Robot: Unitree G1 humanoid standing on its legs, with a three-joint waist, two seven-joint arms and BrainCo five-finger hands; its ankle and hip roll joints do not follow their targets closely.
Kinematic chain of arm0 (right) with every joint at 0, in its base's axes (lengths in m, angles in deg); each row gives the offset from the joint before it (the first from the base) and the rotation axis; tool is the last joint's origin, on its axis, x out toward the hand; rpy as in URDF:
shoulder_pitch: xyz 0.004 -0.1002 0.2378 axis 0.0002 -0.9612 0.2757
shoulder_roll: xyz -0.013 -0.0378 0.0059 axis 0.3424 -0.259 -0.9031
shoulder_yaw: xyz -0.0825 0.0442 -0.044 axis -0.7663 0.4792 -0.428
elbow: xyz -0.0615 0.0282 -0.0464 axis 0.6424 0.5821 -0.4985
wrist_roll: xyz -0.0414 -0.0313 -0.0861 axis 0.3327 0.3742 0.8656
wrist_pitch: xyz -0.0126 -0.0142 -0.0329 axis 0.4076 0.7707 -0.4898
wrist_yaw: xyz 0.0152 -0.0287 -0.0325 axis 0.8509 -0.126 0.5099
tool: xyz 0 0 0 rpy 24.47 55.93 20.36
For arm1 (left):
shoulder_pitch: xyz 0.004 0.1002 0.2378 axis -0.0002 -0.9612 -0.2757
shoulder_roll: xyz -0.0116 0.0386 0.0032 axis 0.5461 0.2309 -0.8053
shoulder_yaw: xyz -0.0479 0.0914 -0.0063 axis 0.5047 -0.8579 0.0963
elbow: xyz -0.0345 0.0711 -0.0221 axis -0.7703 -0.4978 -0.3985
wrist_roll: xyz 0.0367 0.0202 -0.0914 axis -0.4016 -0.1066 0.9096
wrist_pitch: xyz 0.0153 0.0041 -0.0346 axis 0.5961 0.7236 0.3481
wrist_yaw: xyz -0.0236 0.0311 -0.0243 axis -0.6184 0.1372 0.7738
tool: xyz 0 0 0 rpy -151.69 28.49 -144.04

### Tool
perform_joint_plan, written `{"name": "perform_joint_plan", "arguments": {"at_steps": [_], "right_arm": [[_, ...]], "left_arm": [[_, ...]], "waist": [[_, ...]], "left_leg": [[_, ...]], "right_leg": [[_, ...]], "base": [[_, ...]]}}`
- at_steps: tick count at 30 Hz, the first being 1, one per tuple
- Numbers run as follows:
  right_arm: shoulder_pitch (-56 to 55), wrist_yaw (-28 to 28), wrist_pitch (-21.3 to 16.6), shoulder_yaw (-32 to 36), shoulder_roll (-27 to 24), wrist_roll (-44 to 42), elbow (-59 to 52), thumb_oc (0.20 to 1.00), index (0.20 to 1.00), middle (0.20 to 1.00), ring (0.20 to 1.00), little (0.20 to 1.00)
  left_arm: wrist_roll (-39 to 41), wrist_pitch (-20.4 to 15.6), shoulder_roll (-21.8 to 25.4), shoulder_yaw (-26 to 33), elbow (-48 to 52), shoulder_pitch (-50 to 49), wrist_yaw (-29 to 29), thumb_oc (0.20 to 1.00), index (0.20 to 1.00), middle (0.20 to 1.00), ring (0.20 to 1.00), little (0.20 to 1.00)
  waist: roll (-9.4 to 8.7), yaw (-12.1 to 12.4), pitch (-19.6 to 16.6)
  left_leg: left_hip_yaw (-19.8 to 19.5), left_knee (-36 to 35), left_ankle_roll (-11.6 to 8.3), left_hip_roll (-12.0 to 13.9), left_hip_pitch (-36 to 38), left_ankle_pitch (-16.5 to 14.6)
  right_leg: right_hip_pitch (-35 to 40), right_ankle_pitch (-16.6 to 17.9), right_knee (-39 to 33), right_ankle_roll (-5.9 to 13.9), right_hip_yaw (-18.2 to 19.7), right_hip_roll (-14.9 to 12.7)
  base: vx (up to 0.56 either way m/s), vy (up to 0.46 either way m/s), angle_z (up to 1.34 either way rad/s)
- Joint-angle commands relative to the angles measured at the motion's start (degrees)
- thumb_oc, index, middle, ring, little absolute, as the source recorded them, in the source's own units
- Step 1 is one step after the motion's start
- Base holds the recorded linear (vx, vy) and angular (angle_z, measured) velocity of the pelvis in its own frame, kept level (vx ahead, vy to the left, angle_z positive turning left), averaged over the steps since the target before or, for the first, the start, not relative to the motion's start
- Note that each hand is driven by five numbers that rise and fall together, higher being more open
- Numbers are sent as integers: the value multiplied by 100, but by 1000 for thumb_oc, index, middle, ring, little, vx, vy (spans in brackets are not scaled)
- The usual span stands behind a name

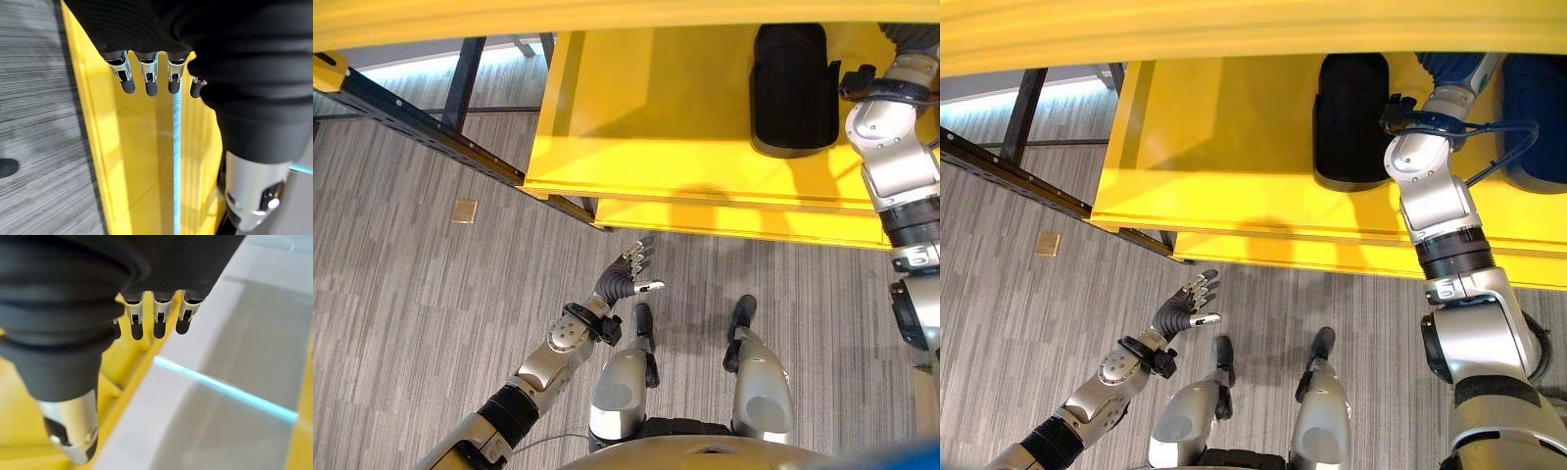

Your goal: Move parts from the plastic box to the shelf.

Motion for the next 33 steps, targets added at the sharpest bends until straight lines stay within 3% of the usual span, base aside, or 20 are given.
{"name": "perform_joint_plan", "arguments": {"at_steps": [1,3,4,5,6,12,16,22,30,33], "right_arm": [[-261,408,-110,-24,-85,90,69,1000,1000,1000,1000,1000],[-1273,906,-147,67,201,89,-688,1000,1000,1000,1000,1000],[-2338,1245,-139,-6,407,111,-1246,1000,1000,1000,1000,1000],[-2522,1386,-140,-10,430,136,-1308,1000,1000,1000,1000,1000],[-3296,1588,-310,-67,459,39,-1574,1000,1000,1000,1000,1000],[-4765,2309,-618,-247,699,-176,-1903,1000,1000,1000,1000,1000],[-4916,2578,-813,-581,715,215,-1830,1000,1000,1000,1000,1000],[-4592,2690,-1017,-1154,499,893,-1594,1000,1000,1000,1000,1000],[-4040,2403,-507,-1670,292,1883,-1029,1000,1000,1000,1000,1000],[-3579,2479,48,-1927,257,2400,-201,1000,1000,1000,1000,1000]], "left_arm": [[-84,-339,-42,-12,363,-318,162,1000,1000,1000,1000,1000],[-155,-338,-126,251,354,-507,233,1000,1000,1000,1000,1000],[-217,-299,-206,431,347,-652,261,1000,1000,1000,1000,1000],[-238,-303,-226,469,342,-679,272,1000,1000,1000,1000,1000],[-329,-296,-294,576,349,-809,293,1000,1000,1000,1000,1000],[-494,-189,-285,859,438,-1078,339,1000,1000,1000,1000,1000],[-511,-149,-222,899,455,-1122,364,1000,1000,1000,1000,1000],[-549,-123,-119,834,340,-1054,485,1000,1000,1000,1000,1000],[-529,-1,25,874,281,-974,597,1000,1000,1000,1000,1000],[-528,189,110,956,271,-915,810,1000,1000,1000,1000,1000]], "waist": [[-276,39,-635],[-386,-135,-794],[-473,-293,-951],[-490,-327,-977],[-537,-421,-1071],[-715,-660,-1330],[-807,-683,-1415],[-878,-527,-1586],[-946,-254,-1715],[-947,-35,-1737]], "left_leg": [[193,144,-101,234,-174,209],[251,94,-92,258,-63,217],[319,26,-71,266,76,207],[336,15,-67,268,100,201],[402,-43,-43,272,201,198],[618,-232,0,233,475,171],[673,-309,26,168,629,115],[656,-347,43,141,673,78],[563,-347,106,90,749,-6],[454,-347,114,79,772,-8]], "right_leg": [[164,-633,547,160,351,22],[307,-580,391,179,447,67],[454,-519,234,206,543,99],[480,-508,204,214,561,104],[560,-451,111,248,617,116],[781,-292,-189,368,749,168],[953,-172,-445,453,760,158],[1075,-21,-701,526,708,130],[1261,-106,-708,522,523,143],[1356,-136,-711,498,400,149]], "base": [[36,35,-20],[57,56,-22],[55,56,-26],[69,56,-34],[31,21,-17],[0,3,-14],[-26,-6,-17],[-6,-2,0],[40,-35,7],[84,-72,6]]}}
